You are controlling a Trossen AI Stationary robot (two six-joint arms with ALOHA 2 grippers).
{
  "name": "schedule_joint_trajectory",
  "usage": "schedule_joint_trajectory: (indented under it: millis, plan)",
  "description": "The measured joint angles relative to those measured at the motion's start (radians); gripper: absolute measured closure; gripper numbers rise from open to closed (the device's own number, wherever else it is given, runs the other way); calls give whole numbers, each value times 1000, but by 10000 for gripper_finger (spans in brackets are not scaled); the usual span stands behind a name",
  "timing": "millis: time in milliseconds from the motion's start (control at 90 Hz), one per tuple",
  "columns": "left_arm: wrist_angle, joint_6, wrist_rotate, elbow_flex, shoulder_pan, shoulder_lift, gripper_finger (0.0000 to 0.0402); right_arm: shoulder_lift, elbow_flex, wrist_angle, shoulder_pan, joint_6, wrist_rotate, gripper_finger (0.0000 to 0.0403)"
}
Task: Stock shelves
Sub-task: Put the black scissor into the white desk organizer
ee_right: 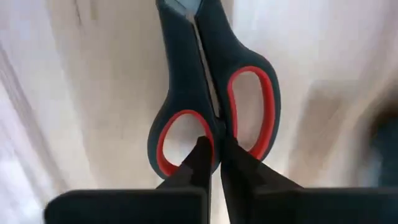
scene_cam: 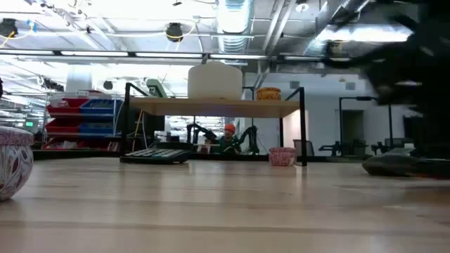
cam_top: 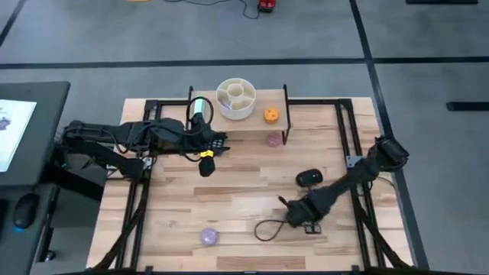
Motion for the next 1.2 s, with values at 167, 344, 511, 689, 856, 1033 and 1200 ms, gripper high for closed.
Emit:
schedule_joint_trajectory:
  millis: [167,344,511,689,856,1033,1200]
  plan:
    - [-1,8,4,0,0,0,251,117,144,-19,-83,-310,78,402]
    - [-3,10,7,0,0,0,251,247,268,-34,-119,-652,150,401]
    - [-30,10,7,0,0,0,251,321,329,-46,-115,-877,330,389]
    - [-52,9,11,0,0,0,251,304,345,-78,-128,-816,361,342]
    - [-49,10,12,0,0,0,251,208,347,-132,-141,-611,274,291]
    - [-46,10,13,0,0,0,251,92,347,-175,-180,-34,119,241]
    - [-45,10,13,0,0,0,251,43,347,-159,-265,693,-52,220]
